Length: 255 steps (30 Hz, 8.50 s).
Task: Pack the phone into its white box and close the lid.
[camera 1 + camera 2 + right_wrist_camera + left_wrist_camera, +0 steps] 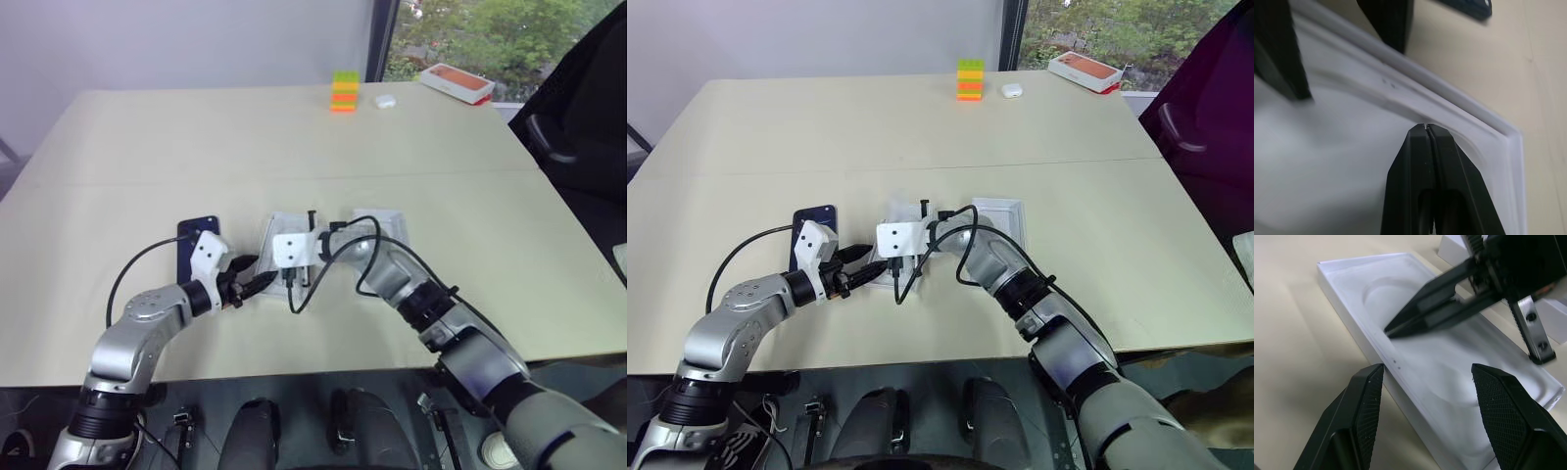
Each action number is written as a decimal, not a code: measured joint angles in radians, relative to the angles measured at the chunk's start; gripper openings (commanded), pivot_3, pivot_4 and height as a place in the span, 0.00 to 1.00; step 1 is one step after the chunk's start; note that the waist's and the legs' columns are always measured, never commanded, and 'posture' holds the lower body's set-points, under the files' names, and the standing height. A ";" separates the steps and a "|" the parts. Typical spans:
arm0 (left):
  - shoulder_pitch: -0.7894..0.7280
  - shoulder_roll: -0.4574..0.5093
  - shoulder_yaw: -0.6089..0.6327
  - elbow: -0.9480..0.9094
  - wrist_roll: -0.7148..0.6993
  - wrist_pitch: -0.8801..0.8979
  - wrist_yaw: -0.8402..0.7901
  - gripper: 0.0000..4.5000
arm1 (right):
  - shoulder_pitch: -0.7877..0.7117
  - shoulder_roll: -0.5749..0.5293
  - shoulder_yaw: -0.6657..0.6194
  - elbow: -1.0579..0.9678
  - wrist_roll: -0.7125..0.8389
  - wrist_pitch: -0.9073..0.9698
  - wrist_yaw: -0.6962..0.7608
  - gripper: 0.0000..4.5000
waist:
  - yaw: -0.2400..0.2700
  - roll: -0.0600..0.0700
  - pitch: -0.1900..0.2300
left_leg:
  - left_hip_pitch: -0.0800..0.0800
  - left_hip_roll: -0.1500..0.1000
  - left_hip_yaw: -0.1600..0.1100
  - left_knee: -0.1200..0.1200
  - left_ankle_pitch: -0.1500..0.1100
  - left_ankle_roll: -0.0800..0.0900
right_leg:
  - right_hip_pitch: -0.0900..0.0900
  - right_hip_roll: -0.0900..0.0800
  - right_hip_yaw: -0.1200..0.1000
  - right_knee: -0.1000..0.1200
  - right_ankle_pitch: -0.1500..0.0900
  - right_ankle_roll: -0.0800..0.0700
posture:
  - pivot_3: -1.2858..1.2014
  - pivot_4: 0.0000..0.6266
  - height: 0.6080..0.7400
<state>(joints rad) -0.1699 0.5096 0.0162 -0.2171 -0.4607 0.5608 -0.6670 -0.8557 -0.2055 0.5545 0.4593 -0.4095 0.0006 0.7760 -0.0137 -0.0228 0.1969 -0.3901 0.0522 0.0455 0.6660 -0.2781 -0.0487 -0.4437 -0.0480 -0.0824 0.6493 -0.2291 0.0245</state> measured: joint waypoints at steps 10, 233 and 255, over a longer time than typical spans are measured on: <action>0.000 -0.003 0.000 -0.002 -0.001 0.001 0.000 0.67 | 0.005 -0.071 -0.028 -0.021 0.019 -0.027 0.043 0.01 | 0.002 0.000 0.000 | 0.000 0.000 0.000 0.000 0.000 0.000 | 0.000 -0.001 0.000 0.000 0.000 0.000 | 0.52 0.24 1.00; -0.349 -0.061 0.526 0.332 -0.750 1.035 0.733 0.67 | 0.096 0.154 -0.014 -0.151 0.060 0.340 0.095 0.01 | -0.001 -0.005 -0.004 | 0.017 -0.006 -0.008 -0.015 0.001 -0.003 | 0.014 -0.013 -0.003 -0.005 -0.004 0.006 | 0.52 0.24 1.00; -0.251 -0.078 0.589 0.328 -0.755 0.999 0.642 0.38 | 0.096 0.151 0.003 -0.146 0.060 0.310 0.081 0.00 | -0.006 -0.005 -0.004 | 0.017 -0.006 -0.008 -0.016 0.001 -0.004 | 0.014 -0.013 -0.003 -0.005 -0.005 0.007 | 0.52 0.24 1.00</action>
<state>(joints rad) -0.4212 0.4321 0.6051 0.1105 -1.2154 1.5601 -0.0249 -0.7600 -0.0544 0.5576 0.3132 -0.3492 0.3103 0.8567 -0.0200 -0.0273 0.1924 -0.3734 0.0457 0.0379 0.6500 -0.2768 -0.0524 -0.4297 -0.0608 -0.0853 0.6439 -0.2336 0.0314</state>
